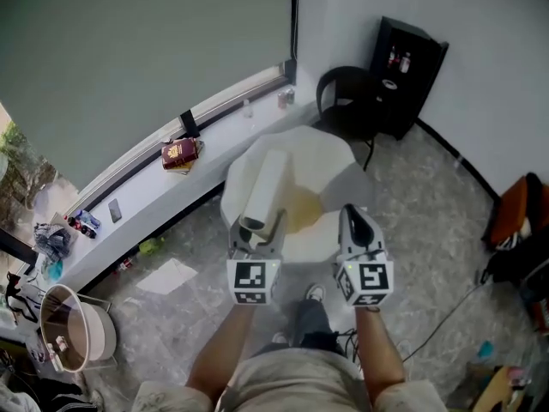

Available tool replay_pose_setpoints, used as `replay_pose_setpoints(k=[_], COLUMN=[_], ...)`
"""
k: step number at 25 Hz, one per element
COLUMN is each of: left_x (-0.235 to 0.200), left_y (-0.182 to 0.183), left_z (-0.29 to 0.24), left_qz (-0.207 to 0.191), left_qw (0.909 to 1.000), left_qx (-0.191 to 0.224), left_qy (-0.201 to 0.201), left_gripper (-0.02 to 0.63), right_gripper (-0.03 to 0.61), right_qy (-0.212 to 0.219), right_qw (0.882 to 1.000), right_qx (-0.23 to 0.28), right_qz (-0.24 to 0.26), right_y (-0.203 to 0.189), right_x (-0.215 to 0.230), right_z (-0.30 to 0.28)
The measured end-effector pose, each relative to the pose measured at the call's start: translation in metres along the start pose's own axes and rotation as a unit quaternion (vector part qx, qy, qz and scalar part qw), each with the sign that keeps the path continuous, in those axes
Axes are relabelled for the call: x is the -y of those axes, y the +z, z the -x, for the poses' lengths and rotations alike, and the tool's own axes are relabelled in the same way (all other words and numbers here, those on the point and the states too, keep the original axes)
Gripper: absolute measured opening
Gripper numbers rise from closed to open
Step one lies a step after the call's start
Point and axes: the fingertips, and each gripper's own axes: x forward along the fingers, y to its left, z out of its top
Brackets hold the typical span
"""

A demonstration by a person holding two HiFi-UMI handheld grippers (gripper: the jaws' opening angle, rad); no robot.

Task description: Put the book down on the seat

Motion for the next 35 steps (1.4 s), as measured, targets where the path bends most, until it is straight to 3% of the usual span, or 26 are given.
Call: replay_pose_setpoints(k=[14, 25, 35], left_x=[0.029, 0.067, 0.055], left_y=[-0.012, -0.042, -0.116], left_z=[-0.182, -0.300, -0.355], left_qz=[-0.019, -0.034, -0.028], left_qw=[0.9991, 0.9961, 0.9885], left_qx=[-0.036, -0.078, -0.147], left_qy=[-0.013, -0.021, -0.021], left_gripper=[0.234, 0.235, 0.233], right_gripper=[0.003, 0.003, 0.003], right_qy=[-0.032, -0.048, -0.035], right_qw=[0.999, 0.995, 0.991], right_qx=[-0.028, -0.046, -0.099], right_qz=[-0.034, -0.069, -0.082], right_y=[-0.034, -0.071, -0.129], right_x=[0.143, 0.251, 0.274], right_z=[-0.112, -0.173, -0.223])
